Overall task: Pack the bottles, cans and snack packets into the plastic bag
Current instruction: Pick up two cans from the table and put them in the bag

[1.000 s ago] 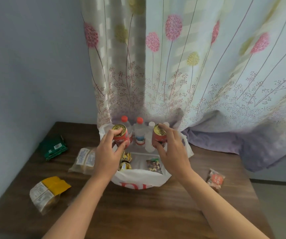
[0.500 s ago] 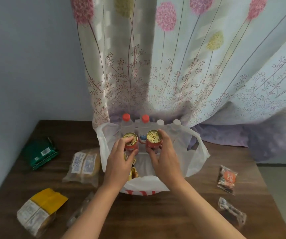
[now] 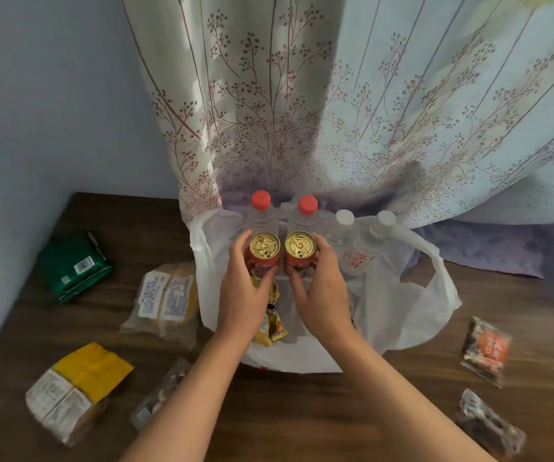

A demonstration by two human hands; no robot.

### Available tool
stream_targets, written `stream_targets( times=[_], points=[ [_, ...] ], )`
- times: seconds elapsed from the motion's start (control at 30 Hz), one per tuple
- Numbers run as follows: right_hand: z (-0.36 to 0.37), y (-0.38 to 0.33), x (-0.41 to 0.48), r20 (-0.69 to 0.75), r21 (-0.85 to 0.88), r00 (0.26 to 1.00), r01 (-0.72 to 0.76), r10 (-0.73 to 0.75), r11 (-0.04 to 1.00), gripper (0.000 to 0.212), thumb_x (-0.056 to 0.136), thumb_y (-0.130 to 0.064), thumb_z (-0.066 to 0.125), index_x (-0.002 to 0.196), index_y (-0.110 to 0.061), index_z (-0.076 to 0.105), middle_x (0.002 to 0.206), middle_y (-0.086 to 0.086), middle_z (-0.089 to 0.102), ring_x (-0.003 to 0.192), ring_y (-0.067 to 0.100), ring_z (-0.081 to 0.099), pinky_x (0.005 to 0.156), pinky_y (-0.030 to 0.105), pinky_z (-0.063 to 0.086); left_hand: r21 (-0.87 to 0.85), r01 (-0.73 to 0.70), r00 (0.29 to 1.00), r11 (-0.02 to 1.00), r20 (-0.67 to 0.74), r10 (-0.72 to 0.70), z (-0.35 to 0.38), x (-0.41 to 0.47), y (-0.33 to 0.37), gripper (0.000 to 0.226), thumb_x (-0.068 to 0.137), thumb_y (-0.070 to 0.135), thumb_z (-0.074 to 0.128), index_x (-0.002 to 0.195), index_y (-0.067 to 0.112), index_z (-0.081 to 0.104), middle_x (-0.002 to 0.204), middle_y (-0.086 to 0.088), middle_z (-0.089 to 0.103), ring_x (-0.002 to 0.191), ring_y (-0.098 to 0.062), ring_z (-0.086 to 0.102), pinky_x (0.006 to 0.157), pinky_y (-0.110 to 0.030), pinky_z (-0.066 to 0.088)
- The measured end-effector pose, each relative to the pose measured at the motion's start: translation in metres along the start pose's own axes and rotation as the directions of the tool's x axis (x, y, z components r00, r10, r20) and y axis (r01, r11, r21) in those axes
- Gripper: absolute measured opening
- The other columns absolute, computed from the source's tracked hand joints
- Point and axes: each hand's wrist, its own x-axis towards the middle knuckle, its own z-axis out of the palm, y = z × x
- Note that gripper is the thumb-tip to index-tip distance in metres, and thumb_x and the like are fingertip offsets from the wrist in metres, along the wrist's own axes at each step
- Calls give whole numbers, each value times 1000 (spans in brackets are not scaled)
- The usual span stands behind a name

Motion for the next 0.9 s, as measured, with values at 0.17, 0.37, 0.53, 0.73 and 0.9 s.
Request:
stream_targets(
  times=[0.17, 0.37, 0.53, 0.73, 0.9],
  points=[
    [15, 20, 3, 5, 16, 1000, -14, 14, 1000, 63, 94, -16, 74, 146, -23, 40, 138, -3, 55, 126, 4, 53, 102, 10, 40, 2, 85, 995, 996, -42, -85, 10, 6, -19, 61, 90, 23, 79, 142, 26, 48, 135, 9, 62, 126, -5, 59, 105, -36, 53],
    [32, 36, 8, 0, 45, 1000, -19, 19, 999, 58, 95, -16, 71, 144, -26, 41, 136, -9, 53, 127, 4, 52, 103, 12, 40, -25, 122, 990, 992, -65, -124, 17, 16, -30, 55, 87, 19, 81, 133, 28, 52, 127, 14, 65, 118, 1, 62, 98, -23, 54],
    [46, 48, 6, 2, 51, 997, -72, 72, 996, 61, 95, -15, 71, 147, -22, 39, 139, -7, 51, 129, 6, 51, 104, 11, 39, 13, 148, 986, 989, -75, -146, 24, 20, -45, 56, 86, 19, 82, 131, 30, 50, 126, 14, 66, 117, 1, 62, 97, -23, 54],
    [62, 66, 3, -9, 56, 987, -158, 159, 986, 60, 96, -18, 70, 148, -20, 38, 141, -2, 53, 130, 11, 53, 103, 26, 46, 37, 180, 982, 983, -62, -177, 35, 23, -60, 58, 85, 16, 82, 123, 38, 45, 125, 9, 65, 118, -7, 64, 98, -36, 56],
    [70, 79, 3, -2, 118, 973, -230, 232, 966, 58, 96, -19, 67, 146, -27, 38, 141, -4, 53, 130, 10, 52, 104, 34, 49, 94, 196, 979, 976, -66, -191, 42, 26, -67, 60, 83, 15, 84, 115, 43, 42, 118, 14, 64, 112, -1, 62, 89, -13, 52]
  ],
)
